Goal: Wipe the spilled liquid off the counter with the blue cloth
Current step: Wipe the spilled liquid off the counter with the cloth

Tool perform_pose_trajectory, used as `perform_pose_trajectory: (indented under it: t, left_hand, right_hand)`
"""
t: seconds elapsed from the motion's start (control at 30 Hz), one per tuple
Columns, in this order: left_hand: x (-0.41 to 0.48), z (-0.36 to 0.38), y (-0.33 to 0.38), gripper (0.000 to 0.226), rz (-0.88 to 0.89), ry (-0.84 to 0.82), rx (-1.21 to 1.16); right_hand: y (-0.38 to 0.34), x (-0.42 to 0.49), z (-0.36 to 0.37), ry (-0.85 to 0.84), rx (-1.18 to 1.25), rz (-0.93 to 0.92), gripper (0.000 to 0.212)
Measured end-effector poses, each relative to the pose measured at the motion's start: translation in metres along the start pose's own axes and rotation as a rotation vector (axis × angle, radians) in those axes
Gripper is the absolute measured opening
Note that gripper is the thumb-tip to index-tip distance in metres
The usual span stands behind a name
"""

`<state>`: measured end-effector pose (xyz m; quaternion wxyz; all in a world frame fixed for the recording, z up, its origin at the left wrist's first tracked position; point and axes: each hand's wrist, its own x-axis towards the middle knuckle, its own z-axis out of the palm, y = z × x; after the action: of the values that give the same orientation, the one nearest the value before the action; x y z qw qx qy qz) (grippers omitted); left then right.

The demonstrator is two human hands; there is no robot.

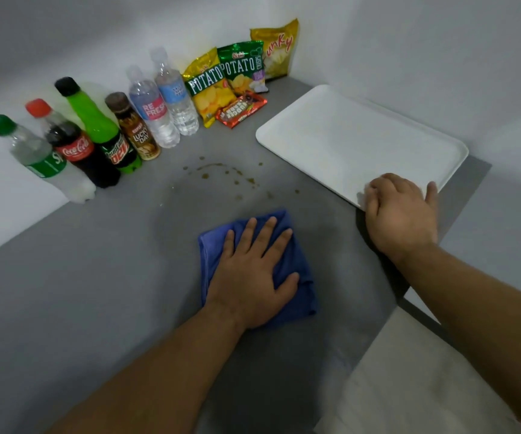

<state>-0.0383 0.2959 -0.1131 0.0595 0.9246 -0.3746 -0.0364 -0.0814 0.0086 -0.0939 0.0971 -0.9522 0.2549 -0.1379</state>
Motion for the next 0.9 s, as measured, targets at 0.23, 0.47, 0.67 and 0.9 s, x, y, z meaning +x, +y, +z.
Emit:
perform_pose_trajectory:
  t: [0.23,0.47,0.67,0.9]
  left_hand:
    - [0.067,-0.007,-0.032,0.080,-0.103,-0.022,-0.007]
    - [0.119,-0.010,-0.012,0.079,-0.066,-0.049,-0.016]
    - [0.080,-0.005,-0.007,0.078,0.128,-0.004,-0.031]
    - [0.089,-0.013,-0.069,0.077,0.089,-0.014,-0.012]
  right_hand:
    - [-0.019,0.011,0.019,0.003,-0.020,0.047,0.044]
    - [-0.021,0.014,0.020,0.037,-0.034,0.051,0.040]
    - [-0.024,0.014,0.016,0.018,-0.046,0.062,0.040]
    - [-0.026,0.013,0.014,0.023,-0.052,0.075,0.039]
